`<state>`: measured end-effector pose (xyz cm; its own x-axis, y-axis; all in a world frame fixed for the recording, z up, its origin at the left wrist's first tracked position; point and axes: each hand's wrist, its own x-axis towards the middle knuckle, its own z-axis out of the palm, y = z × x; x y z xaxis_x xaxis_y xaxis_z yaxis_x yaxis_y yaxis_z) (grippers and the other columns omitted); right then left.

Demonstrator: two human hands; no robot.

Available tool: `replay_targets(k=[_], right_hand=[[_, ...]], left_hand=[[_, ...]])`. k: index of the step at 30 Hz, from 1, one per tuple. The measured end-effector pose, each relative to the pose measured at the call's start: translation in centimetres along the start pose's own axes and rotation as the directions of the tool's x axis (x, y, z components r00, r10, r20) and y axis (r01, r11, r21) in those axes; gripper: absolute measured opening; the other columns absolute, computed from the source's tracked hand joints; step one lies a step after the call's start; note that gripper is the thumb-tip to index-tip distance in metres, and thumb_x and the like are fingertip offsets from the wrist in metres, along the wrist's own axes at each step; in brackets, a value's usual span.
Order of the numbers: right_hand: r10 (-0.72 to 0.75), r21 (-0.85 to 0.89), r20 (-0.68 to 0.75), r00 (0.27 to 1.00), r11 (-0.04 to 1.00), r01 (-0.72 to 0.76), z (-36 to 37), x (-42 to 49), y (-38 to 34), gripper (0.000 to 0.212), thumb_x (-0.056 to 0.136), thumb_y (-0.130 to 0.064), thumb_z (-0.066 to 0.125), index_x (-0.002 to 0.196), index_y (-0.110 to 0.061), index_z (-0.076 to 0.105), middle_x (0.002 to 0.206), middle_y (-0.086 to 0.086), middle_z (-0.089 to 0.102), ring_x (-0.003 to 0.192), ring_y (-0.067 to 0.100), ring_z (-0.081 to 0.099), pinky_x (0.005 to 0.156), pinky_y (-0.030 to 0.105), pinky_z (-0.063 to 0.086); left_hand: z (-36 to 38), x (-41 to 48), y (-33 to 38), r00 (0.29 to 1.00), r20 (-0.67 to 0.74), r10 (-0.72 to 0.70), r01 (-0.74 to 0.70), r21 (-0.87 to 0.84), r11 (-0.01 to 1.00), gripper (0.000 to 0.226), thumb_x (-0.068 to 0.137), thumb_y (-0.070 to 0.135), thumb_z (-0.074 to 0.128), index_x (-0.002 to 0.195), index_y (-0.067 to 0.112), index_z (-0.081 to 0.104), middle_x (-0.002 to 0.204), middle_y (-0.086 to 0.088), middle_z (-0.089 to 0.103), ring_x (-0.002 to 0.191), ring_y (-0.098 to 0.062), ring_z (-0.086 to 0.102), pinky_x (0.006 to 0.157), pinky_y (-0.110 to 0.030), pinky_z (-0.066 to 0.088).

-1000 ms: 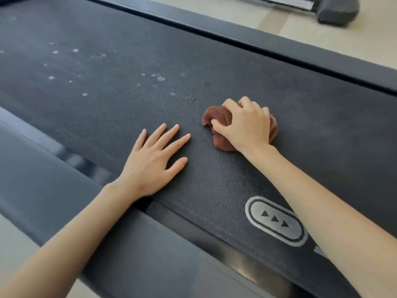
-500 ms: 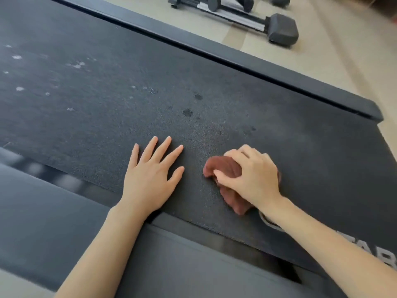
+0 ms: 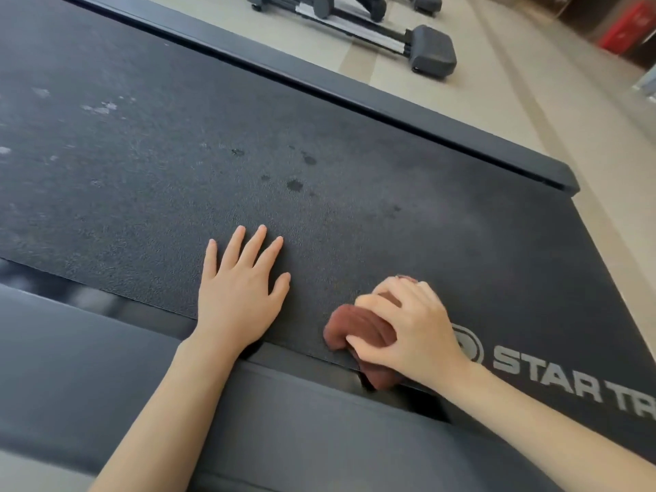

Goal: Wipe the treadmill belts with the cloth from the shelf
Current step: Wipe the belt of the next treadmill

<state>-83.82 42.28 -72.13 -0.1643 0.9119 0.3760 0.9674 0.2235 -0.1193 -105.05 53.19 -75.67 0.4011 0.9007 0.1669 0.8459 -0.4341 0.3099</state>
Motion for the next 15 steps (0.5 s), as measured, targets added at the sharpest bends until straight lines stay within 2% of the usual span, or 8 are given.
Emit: replay_targets(k=[2,5,8,10,12,15], right_hand=[[-0.016,-0.027,0.000,1.000,1.000,0.016,-1.4,-2.4,3.0,0.031,0.071,-0.050,0.068,0.090,-0.025,0.069,0.085,-0.003,0.058,0.076,0.020,0.057,0.077,0.028,0.035],[0.042,-0.043,0.003,0.999,0.998,-0.042,-2.1,-2.5,7.4,0.032,0.071,-0.051,0.065,0.088,-0.024,0.070,0.083,-0.005,0.059,0.072,0.016,0.054,0.069,0.030,0.039],[-0.062,-0.017,0.011,0.998,0.998,0.062,-1.4,-0.3,9.7,0.032,0.070,-0.049,0.066,0.085,-0.022,0.071,0.081,-0.005,0.060,0.069,0.016,0.056,0.065,0.034,0.041],[-0.090,0.005,-0.016,0.996,0.996,0.090,-0.2,1.9,10.9,0.032,0.071,-0.049,0.065,0.085,-0.021,0.072,0.081,-0.004,0.061,0.070,0.016,0.057,0.064,0.034,0.042],[-0.047,0.021,-0.044,0.998,0.999,0.048,1.0,5.2,12.3,0.035,0.072,-0.052,0.062,0.087,-0.022,0.071,0.082,-0.003,0.062,0.073,0.017,0.059,0.067,0.032,0.043],[0.092,-0.001,-0.067,0.994,0.996,-0.092,3.1,11.8,14.9,0.044,0.070,-0.059,0.052,0.090,-0.024,0.070,0.084,-0.002,0.063,0.080,0.022,0.063,0.073,0.034,0.044]], left_hand=[[0.0,-0.1,0.0,1.000,0.019,-0.004,0.004,0.005,1.000,0.072,0.083,0.056,0.016,0.142,0.024,0.043,0.152,-0.003,0.034,0.143,-0.028,0.021,0.115,-0.053,0.007],[0.1,-0.3,0.7,0.999,0.022,0.030,-0.030,0.025,0.999,0.065,0.086,0.056,0.023,0.139,0.029,0.047,0.149,-0.004,0.039,0.140,-0.034,0.026,0.111,-0.059,0.011],[0.7,0.0,2.4,0.989,0.050,0.142,-0.145,0.070,0.987,0.059,0.088,0.055,0.029,0.136,0.029,0.051,0.145,-0.001,0.045,0.137,-0.034,0.035,0.107,-0.066,0.022],[1.2,0.7,3.6,0.983,0.072,0.168,-0.173,0.074,0.982,0.059,0.089,0.056,0.029,0.136,0.029,0.050,0.145,0.001,0.044,0.137,-0.032,0.035,0.106,-0.066,0.024],[1.5,1.4,4.3,0.985,0.079,0.155,-0.161,0.074,0.984,0.059,0.089,0.057,0.028,0.138,0.030,0.048,0.147,0.002,0.042,0.139,-0.030,0.032,0.108,-0.064,0.022],[1.6,1.5,4.4,0.987,0.074,0.140,-0.146,0.075,0.986,0.058,0.090,0.057,0.028,0.140,0.032,0.044,0.150,0.005,0.038,0.142,-0.025,0.026,0.111,-0.060,0.019]])
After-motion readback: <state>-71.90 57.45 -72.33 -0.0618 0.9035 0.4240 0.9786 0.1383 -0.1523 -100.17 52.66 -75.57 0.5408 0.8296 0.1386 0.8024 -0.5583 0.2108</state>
